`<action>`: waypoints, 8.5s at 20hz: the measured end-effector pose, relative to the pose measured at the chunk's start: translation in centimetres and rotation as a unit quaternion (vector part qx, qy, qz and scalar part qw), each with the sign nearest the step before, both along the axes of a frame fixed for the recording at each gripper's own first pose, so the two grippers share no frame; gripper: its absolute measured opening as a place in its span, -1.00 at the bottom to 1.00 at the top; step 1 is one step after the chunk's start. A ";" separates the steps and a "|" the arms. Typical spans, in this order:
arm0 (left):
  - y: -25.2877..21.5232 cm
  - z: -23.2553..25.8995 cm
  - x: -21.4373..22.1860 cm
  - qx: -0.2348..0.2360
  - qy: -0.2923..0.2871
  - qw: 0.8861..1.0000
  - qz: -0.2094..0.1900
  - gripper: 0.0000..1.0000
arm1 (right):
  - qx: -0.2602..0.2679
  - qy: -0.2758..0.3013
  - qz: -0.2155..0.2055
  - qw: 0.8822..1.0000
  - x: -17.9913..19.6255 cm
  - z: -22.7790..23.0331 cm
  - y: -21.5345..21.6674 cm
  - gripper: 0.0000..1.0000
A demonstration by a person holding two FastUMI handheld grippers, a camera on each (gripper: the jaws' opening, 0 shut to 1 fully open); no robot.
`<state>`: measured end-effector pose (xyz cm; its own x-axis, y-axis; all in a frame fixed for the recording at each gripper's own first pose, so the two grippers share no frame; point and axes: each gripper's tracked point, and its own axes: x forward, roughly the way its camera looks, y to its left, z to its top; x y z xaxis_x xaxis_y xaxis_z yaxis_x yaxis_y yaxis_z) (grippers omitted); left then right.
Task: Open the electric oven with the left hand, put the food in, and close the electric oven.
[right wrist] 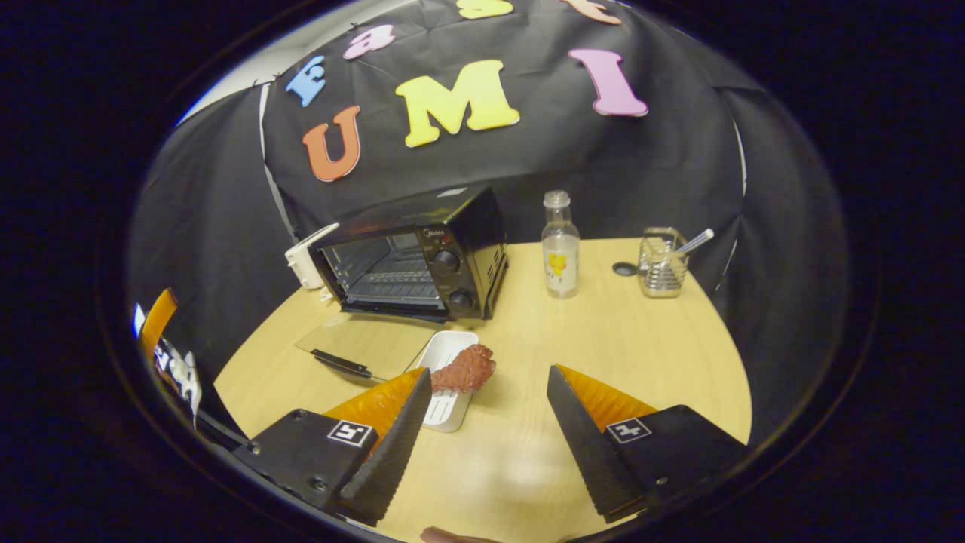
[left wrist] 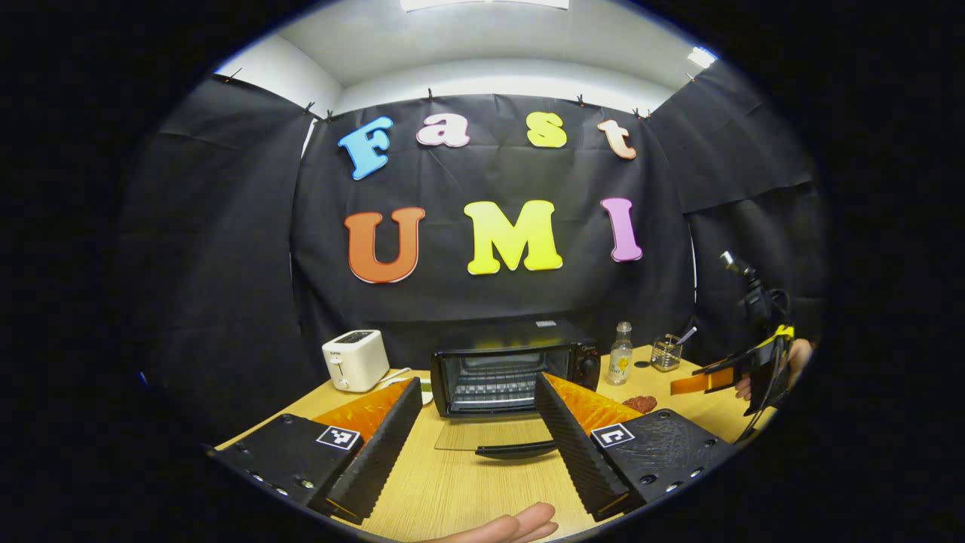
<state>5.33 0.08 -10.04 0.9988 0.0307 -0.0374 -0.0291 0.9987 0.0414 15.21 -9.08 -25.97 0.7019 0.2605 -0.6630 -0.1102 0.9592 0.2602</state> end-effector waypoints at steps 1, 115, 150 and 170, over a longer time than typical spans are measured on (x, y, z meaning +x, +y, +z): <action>0.5 0.9 -0.4 -0.002 -0.009 1.000 0.004 0.91 | 0.021 0.026 0.003 0.999 0.6 -1.0 0.4 0.79; 4.0 -2.6 -6.7 -0.038 0.040 0.998 -0.002 0.92 | -0.006 -0.337 -0.070 0.939 -1.2 17.8 13.2 0.97; -5.9 -26.0 9.4 -0.010 0.260 0.964 -0.047 0.88 | -0.068 -0.384 -0.168 0.905 -17.9 22.6 -2.3 1.00; -5.9 -21.3 10.9 -0.015 0.256 0.965 -0.043 0.93 | -0.091 -0.388 -0.135 0.907 -18.8 23.9 2.3 1.00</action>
